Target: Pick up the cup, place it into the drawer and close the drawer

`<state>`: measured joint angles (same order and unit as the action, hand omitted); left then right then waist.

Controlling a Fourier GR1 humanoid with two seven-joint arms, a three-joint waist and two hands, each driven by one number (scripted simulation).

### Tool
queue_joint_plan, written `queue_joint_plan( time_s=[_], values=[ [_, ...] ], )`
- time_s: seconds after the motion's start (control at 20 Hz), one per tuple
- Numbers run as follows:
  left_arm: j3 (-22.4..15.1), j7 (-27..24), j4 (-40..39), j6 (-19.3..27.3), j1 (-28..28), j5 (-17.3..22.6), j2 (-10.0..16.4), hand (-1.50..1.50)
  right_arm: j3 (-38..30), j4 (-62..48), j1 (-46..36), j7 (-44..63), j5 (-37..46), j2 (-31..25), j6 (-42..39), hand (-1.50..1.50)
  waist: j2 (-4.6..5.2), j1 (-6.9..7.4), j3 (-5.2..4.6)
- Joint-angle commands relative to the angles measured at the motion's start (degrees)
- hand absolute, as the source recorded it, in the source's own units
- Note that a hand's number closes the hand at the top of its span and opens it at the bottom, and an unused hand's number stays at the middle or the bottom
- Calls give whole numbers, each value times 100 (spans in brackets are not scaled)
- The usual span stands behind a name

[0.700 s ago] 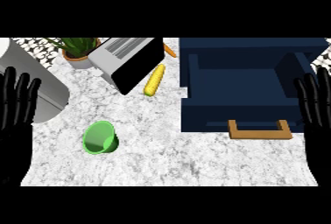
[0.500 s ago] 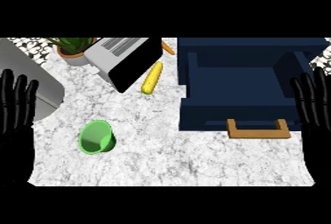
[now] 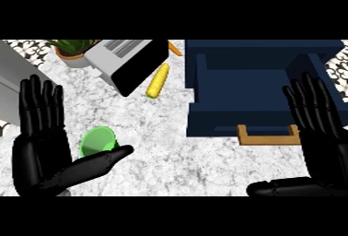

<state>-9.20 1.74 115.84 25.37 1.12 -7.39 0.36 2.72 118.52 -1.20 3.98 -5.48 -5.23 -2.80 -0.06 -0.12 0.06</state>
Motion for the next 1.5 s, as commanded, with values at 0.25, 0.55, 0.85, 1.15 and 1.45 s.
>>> queue_joint_plan(
  time_s=[0.25, 0.55, 0.85, 1.15, 1.45],
  values=[
    [-67, -184, -390, 344, 216, 173, -35, -150, -141, -495, -676, 133, 97, 109, 75, -150, 6, 19, -7],
    [-215, -465, -575, 594, -2, 318, -35, -150, -86, 50, -237, 384, -34, 93, -88, -150, 2, 6, -7],
    [-83, -468, -828, 554, 22, 410, -35, -150, -137, 194, -282, 351, 69, 206, 87, -150, 1, 8, -7],
    [-440, -354, -877, 946, -138, 331, -35, -150, -284, 54, -244, 281, -88, 82, -171, -150, 1, 5, -7],
    [-116, -909, -761, 577, -1068, 799, 36, -150, -616, -320, -280, -65, -297, -35, -375, -150, 2, 28, -6]
  ],
)
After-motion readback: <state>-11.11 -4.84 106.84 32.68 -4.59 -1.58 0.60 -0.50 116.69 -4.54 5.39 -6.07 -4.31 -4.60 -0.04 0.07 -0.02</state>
